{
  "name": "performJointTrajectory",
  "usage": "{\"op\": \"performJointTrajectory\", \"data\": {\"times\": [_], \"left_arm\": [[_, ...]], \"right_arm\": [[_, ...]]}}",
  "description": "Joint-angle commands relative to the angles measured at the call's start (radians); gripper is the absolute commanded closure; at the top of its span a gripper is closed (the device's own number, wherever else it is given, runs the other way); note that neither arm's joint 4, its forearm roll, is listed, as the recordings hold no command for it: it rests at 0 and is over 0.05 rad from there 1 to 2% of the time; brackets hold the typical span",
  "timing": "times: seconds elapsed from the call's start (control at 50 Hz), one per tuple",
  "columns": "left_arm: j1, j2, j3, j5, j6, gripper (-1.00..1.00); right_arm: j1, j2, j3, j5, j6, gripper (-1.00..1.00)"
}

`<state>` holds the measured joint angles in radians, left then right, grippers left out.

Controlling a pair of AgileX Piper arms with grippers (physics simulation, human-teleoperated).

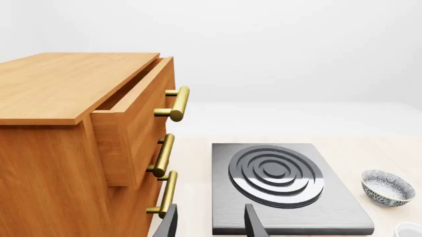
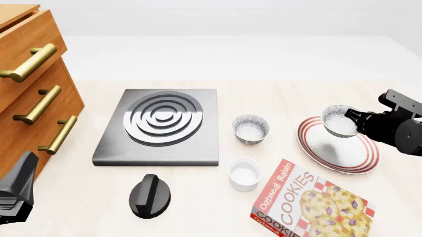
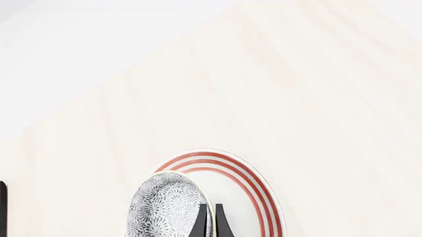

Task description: Pick the akita bowl next to the plate and place it on the plate.

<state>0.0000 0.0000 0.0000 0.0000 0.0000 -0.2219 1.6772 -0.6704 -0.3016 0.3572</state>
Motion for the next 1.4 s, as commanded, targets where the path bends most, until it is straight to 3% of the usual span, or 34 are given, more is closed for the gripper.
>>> {"op": "performJointTrajectory", "data": {"times": [0.02,0.68,1.4], "left_arm": [[0.000,0.000,0.000,0.000,0.000,-1.00],[0.000,0.000,0.000,0.000,0.000,-1.00],[0.000,0.000,0.000,0.000,0.000,-1.00]], "right_arm": [[0.006,0.018,0.005,-0.020,0.001,1.00],[0.018,0.070,0.042,-0.079,-0.014,1.00],[0.011,0.099,0.029,-0.081,-0.026,1.00]]}}
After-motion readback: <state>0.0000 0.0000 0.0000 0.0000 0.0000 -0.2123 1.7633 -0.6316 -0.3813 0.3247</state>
